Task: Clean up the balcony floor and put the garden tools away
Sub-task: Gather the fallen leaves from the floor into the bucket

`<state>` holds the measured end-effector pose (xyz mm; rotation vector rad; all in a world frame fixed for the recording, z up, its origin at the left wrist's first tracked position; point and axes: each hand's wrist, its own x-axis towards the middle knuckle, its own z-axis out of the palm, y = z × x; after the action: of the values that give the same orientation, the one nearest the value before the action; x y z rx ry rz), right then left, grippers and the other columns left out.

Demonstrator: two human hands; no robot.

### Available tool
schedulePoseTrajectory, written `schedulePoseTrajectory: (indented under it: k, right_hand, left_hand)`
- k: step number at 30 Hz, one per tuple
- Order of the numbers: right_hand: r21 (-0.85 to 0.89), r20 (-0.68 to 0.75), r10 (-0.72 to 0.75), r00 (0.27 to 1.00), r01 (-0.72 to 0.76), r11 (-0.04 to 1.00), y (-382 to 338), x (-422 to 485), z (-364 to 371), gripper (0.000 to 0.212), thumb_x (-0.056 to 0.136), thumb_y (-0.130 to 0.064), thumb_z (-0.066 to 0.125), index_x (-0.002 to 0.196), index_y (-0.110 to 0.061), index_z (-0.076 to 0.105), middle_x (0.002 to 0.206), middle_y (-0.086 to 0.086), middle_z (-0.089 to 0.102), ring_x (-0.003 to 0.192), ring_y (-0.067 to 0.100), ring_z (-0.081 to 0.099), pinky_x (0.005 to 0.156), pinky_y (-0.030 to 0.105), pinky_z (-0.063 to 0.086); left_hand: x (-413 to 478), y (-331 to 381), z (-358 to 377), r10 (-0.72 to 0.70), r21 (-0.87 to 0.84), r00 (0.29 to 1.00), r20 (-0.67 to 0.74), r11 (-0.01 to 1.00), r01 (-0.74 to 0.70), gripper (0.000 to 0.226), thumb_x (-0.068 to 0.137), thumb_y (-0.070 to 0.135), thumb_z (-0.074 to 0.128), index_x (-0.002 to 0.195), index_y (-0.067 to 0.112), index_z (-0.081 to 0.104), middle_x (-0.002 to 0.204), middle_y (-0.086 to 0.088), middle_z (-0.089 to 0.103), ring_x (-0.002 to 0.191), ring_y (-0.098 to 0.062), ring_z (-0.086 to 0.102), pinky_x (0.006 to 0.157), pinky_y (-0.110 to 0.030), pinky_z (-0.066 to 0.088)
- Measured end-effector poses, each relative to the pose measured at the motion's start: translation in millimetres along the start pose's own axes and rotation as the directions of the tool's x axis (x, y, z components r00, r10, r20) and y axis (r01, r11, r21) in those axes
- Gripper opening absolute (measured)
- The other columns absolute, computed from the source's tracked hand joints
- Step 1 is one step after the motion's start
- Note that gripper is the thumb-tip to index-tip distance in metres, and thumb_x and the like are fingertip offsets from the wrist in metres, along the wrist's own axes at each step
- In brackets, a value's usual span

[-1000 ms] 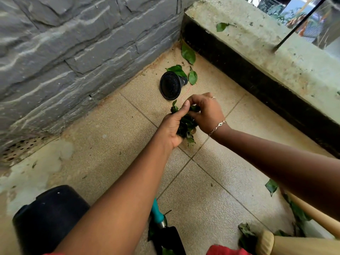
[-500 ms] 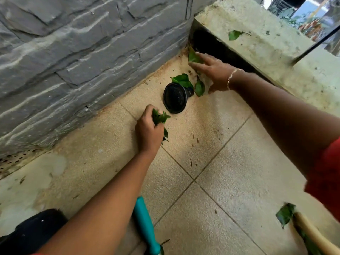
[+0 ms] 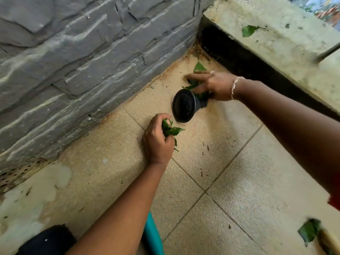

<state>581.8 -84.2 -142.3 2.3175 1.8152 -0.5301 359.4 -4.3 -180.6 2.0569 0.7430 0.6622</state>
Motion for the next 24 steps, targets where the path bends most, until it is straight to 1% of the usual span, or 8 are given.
schedulePoseTrajectory:
  k: [2, 6, 8, 11, 13, 16, 21, 24]
  right_hand:
    - [-0.043, -0.125, -0.044, 0.991, 0.039, 0.998, -6.7, 2.5, 4.6, 0.047, 0.084, -0.004, 0.057, 0.128, -0.02, 0.055, 0.143, 0.01, 0.042, 0.128, 0.032, 0.043, 0.099, 0.046, 0.043]
    - [0.04, -0.333, 0.242, 0.912, -0.242, 0.969, -18.2, -14.1, 20.5, 0.03, 0.09, -0.015, 0.044, 0.11, -0.009, 0.066, 0.112, 0.013, 0.063, 0.104, 0.028, 0.058, 0.087, 0.037, 0.048]
    - [0.231, -0.38, 0.391, 0.838, -0.323, 0.918, -19.7, -25.7, 15.1, 0.022, 0.088, -0.01, 0.055, 0.106, -0.007, 0.068, 0.11, 0.012, 0.065, 0.102, 0.026, 0.06, 0.09, 0.035, 0.047]
    - [0.688, -0.403, 0.635, 0.66, -0.239, 0.685, -36.3, -45.6, -4.1, 0.016, 0.079, 0.0, 0.066, 0.094, -0.004, 0.071, 0.092, 0.006, 0.068, 0.079, 0.007, 0.065, 0.083, 0.026, 0.054]
    - [0.907, -0.287, 0.656, 0.698, -0.022, 0.421, -64.0, -55.9, -14.3, 0.015, 0.076, 0.009, 0.066, 0.081, -0.005, 0.069, 0.074, -0.004, 0.068, 0.063, -0.001, 0.064, 0.071, 0.02, 0.057]
    - [0.971, -0.179, 0.479, 0.859, 0.076, 0.226, -104.4, -67.3, -23.6, 0.023, 0.075, 0.014, 0.063, 0.071, -0.009, 0.064, 0.061, -0.006, 0.068, 0.059, 0.004, 0.066, 0.061, 0.018, 0.055]
    - [0.583, -0.345, 0.358, 0.868, -0.101, 0.806, -121.1, -66.6, -25.2, 0.024, 0.072, -0.006, 0.073, 0.081, -0.021, 0.058, 0.074, -0.01, 0.063, 0.077, 0.008, 0.058, 0.079, 0.032, 0.046]
    - [0.563, -0.158, 0.203, 0.966, -0.081, 0.822, -100.0, -65.6, -36.7, 0.029, 0.072, -0.019, 0.076, 0.095, -0.013, 0.06, 0.099, 0.003, 0.062, 0.093, 0.016, 0.053, 0.083, 0.031, 0.044]
  left_hand:
    - [-2.9, -1.2, 1.3, -0.024, 0.029, 0.999, 0.024, 0.999, 0.024, 0.037, 0.063, 0.007, 0.039, 0.091, 0.005, 0.063, 0.088, -0.007, 0.068, 0.08, -0.024, 0.063, 0.062, -0.025, 0.041]
    - [0.8, 11.1, -7.3, -0.231, -0.114, 0.973, 0.01, 0.966, 0.23, 0.016, 0.078, -0.006, 0.05, 0.088, 0.004, 0.058, 0.086, -0.005, 0.065, 0.075, -0.015, 0.061, 0.062, -0.02, 0.047]
    - [5.1, 27.9, -11.9, -0.452, -0.283, 0.892, 0.032, 0.851, 0.442, 0.011, 0.09, -0.001, 0.054, 0.085, 0.009, 0.053, 0.077, 0.003, 0.056, 0.067, 0.0, 0.052, 0.058, -0.01, 0.043]
    - [3.5, 51.9, -10.9, -0.694, -0.483, 0.675, 0.251, 0.514, 0.709, 0.019, 0.091, 0.029, 0.06, 0.083, 0.02, 0.046, 0.082, 0.004, 0.055, 0.078, -0.01, 0.057, 0.069, -0.021, 0.051]
    - [2.6, 61.4, -6.7, -0.726, -0.542, 0.565, 0.391, 0.314, 0.779, 0.031, 0.088, 0.039, 0.062, 0.099, 0.012, 0.051, 0.093, -0.004, 0.06, 0.087, -0.02, 0.06, 0.076, -0.031, 0.054]
    - [7.2, 70.2, -7.7, -0.673, -0.583, 0.544, 0.501, 0.202, 0.787, 0.052, 0.086, 0.048, 0.059, 0.114, 0.004, 0.06, 0.092, -0.009, 0.066, 0.079, -0.024, 0.062, 0.05, -0.023, 0.05]
    - [2.9, 69.0, -9.3, -0.617, -0.559, 0.543, 0.569, 0.194, 0.806, 0.02, 0.087, 0.029, 0.064, 0.089, 0.01, 0.064, 0.071, -0.007, 0.064, 0.049, -0.013, 0.058, 0.04, -0.015, 0.041]
    - [1.6, 65.3, -10.4, -0.651, -0.542, 0.531, 0.542, 0.212, 0.813, 0.008, 0.086, 0.017, 0.065, 0.087, 0.01, 0.065, 0.064, -0.005, 0.065, 0.05, -0.015, 0.06, 0.038, -0.016, 0.042]
